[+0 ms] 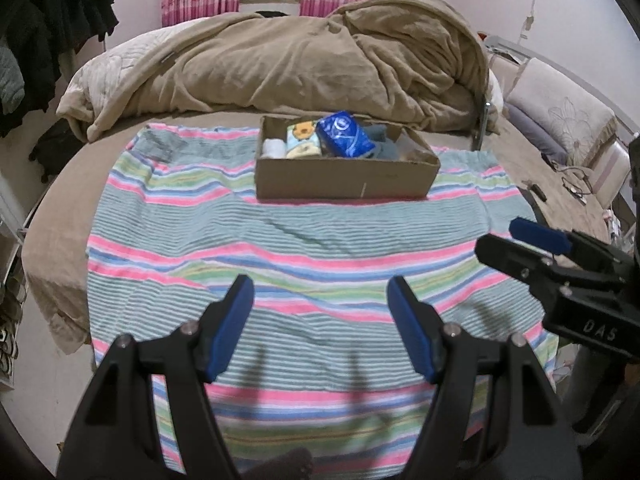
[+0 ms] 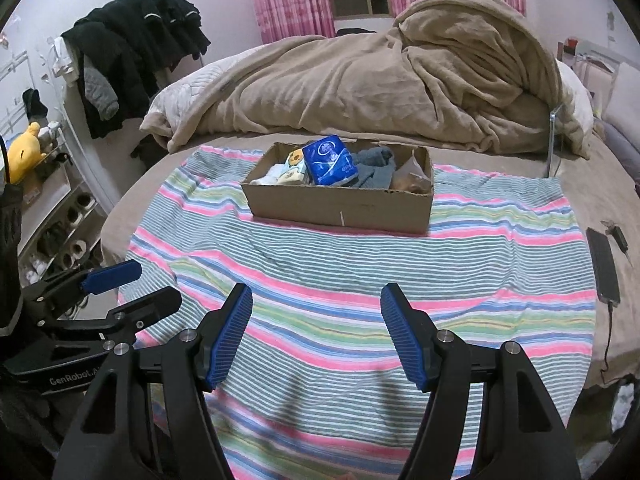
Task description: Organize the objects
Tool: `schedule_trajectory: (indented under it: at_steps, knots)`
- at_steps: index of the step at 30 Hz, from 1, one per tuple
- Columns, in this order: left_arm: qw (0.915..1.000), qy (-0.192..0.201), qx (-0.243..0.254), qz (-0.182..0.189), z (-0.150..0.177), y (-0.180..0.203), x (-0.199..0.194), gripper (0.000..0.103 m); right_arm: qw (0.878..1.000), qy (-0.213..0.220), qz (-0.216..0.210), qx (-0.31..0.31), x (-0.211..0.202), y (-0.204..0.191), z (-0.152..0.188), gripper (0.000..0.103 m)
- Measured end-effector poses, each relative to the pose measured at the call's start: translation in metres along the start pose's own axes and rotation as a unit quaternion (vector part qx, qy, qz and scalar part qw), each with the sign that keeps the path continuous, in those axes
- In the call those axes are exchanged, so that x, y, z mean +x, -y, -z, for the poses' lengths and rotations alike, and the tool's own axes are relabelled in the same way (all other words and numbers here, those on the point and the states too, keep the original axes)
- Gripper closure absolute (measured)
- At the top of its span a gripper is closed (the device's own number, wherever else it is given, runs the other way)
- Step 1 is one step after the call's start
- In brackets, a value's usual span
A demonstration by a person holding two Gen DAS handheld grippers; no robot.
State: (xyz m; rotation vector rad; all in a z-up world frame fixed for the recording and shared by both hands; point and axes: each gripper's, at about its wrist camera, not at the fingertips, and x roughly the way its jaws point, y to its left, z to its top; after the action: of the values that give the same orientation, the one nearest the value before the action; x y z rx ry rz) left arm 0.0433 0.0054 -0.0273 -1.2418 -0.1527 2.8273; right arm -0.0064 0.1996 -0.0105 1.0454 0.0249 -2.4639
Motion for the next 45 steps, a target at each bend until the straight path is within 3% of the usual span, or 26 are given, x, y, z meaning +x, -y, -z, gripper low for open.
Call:
schedule_trajectory:
  at_steps: [5,6,8,10,45]
  knots:
    - [0.9998,0.009,0.015,-0.001,0.000,0.006,-0.006,0.032,1.000,0.003,-0.001,0.001,-0.002,0.001,0.001,0.033]
    - [0.9998,0.010,0.017,-0.001,0.001,0.007,-0.006,0.029,1.000,0.004,-0.001,0.002,-0.003,0.001,0.002,0.033]
    - [0.9997,0.015,0.018,-0.002,0.001,0.008,-0.009,0.014,1.000,0.004,-0.001,0.002,-0.003,0.002,0.002,0.033]
    - [0.9996,0.019,0.020,-0.005,0.001,0.008,-0.011,0.012,1.000,0.005,-0.003,0.004,-0.004,0.002,0.003,0.033]
    - [0.9998,0.019,-0.005,-0.008,-0.008,-0.005,0.004,0.010,1.000,-0.005,0.000,0.016,0.008,0.011,0.002,0.032]
